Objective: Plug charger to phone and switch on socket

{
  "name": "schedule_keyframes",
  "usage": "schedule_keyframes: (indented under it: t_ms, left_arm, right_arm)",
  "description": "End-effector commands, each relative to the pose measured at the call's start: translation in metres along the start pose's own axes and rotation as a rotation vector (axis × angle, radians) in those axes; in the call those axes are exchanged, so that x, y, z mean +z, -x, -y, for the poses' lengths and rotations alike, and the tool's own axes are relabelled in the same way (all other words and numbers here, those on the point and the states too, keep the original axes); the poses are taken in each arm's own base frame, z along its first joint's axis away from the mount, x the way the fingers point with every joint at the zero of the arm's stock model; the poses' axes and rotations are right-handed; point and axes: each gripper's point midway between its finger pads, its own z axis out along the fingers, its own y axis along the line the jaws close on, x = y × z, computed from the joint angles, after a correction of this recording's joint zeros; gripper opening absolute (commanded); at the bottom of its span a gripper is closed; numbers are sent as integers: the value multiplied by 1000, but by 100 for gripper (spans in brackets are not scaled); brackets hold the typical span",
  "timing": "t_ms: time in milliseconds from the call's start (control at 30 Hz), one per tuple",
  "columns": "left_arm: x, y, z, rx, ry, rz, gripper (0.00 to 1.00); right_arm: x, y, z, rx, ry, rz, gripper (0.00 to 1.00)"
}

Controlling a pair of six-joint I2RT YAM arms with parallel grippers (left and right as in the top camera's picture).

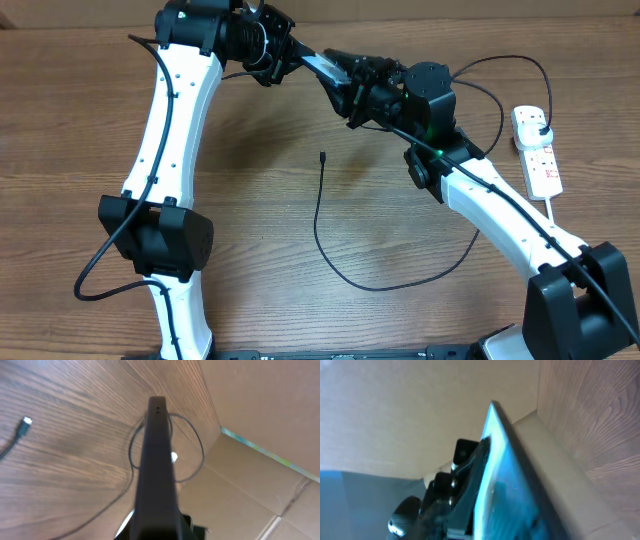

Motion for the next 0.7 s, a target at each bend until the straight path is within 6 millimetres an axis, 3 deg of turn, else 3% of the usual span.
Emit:
schedule_keyframes:
  t_ms: [0, 200, 467, 533, 600, 667]
  left_arm:
    - [-9, 8, 2, 168, 9, 61, 4]
    - [-22, 24, -14, 361, 45, 64, 4]
    - [-57, 33, -41, 566, -8, -65, 4]
    - [-68, 31, -46, 589, -45, -106, 4]
    - [-80, 28, -48, 618, -103, -146, 4]
    - [-92, 21, -49, 656, -177, -191, 4]
  right_arm:
    - [-1, -6, -4, -12, -12, 4, 50]
    - [-11, 33, 41, -210, -213, 131, 54]
    - [-53, 85, 95, -633, -552, 157, 77]
    - [-62, 82, 107, -766, -615, 58, 76]
    - [-64, 70, 116, -920, -627, -84, 63]
    - [-73, 67, 131, -964, -682, -154, 60]
